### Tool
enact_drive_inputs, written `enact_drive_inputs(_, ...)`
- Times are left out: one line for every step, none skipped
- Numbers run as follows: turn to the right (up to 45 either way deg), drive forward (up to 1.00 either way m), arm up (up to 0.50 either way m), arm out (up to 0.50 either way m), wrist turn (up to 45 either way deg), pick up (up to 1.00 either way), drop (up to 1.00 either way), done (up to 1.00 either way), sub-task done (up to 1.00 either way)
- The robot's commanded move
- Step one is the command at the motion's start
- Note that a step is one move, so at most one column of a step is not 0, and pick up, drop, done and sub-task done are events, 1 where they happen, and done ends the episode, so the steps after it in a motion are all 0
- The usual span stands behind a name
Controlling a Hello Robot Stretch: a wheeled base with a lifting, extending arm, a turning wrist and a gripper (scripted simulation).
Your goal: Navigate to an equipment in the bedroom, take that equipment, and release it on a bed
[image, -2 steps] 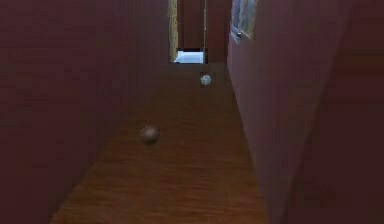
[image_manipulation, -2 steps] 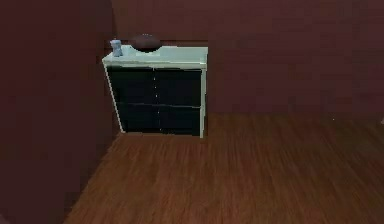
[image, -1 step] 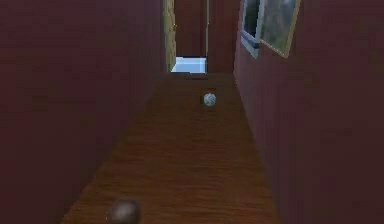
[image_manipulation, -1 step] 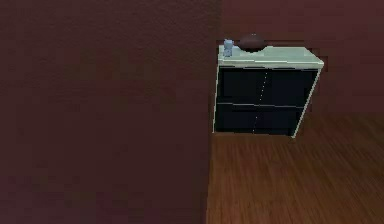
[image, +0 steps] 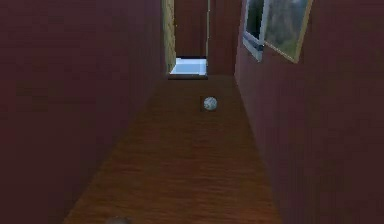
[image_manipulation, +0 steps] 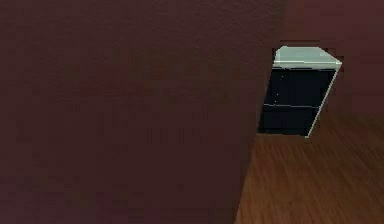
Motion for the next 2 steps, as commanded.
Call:
enact_drive_inputs(-45.0,0.00,0.00,0.00,0.0,0.00,0.00,0.00,0.00)
enact_drive_inputs(-45.0,0.00,0.00,0.00,0.0,0.00,0.00,0.00,0.00)
